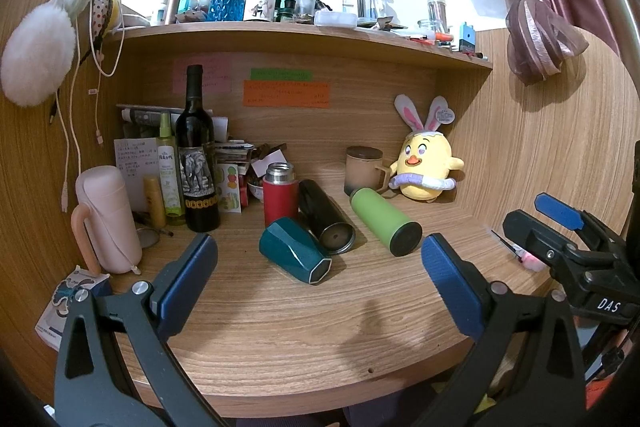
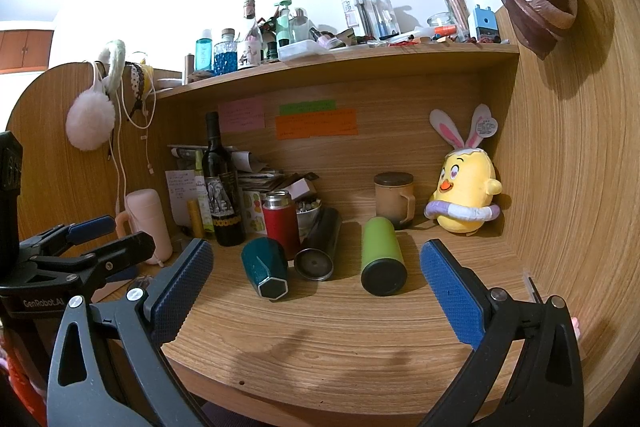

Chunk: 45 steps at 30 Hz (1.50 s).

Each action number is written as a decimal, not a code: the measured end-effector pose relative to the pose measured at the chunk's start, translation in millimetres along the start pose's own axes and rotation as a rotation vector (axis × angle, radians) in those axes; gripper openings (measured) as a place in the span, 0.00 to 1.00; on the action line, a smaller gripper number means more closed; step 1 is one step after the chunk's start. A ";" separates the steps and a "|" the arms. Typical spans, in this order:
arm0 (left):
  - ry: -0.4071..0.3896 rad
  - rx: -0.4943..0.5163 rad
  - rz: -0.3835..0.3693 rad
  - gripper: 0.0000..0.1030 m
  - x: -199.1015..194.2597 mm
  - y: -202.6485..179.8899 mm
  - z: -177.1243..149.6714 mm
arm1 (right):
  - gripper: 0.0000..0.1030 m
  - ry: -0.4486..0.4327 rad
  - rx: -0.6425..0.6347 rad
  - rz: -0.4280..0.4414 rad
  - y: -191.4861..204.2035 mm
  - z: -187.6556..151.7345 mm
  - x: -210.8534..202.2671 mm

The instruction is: Flip cup upside down

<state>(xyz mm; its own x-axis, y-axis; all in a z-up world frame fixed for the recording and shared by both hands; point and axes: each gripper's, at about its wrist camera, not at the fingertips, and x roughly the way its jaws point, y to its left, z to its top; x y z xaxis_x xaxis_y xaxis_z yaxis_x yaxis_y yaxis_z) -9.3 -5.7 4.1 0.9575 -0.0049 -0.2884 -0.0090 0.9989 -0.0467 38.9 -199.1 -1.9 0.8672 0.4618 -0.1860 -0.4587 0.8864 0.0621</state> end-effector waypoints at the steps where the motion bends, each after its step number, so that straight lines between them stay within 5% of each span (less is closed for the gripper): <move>1: 0.002 -0.001 0.000 1.00 0.9 0.7 0.0 | 1.00 0.001 0.000 0.000 0.0 0.2 0.0; 19: 0.075 0.004 0.022 1.00 46.9 12.3 -2.4 | 1.00 0.045 0.000 -0.009 -11.3 -9.7 37.5; 27: 0.221 -0.059 0.055 1.00 122.5 34.6 -10.3 | 1.00 0.125 0.040 -0.010 -33.4 -25.8 79.4; 42: 0.537 -0.295 0.005 1.00 254.9 68.4 -28.0 | 1.00 0.223 0.128 -0.008 -67.7 -49.8 126.2; 45: 0.586 -0.331 -0.039 0.89 268.3 73.0 -33.6 | 1.00 0.228 0.138 -0.011 -71.3 -51.0 129.0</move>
<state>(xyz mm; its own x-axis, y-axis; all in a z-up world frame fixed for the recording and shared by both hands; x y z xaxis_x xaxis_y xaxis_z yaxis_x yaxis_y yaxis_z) 237.2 64.3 -108.8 0.6451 -0.1588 -0.7474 -0.1551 0.9306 -0.3316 173.5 -204.3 -80.3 0.7989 0.4469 -0.4025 -0.4053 0.8945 0.1887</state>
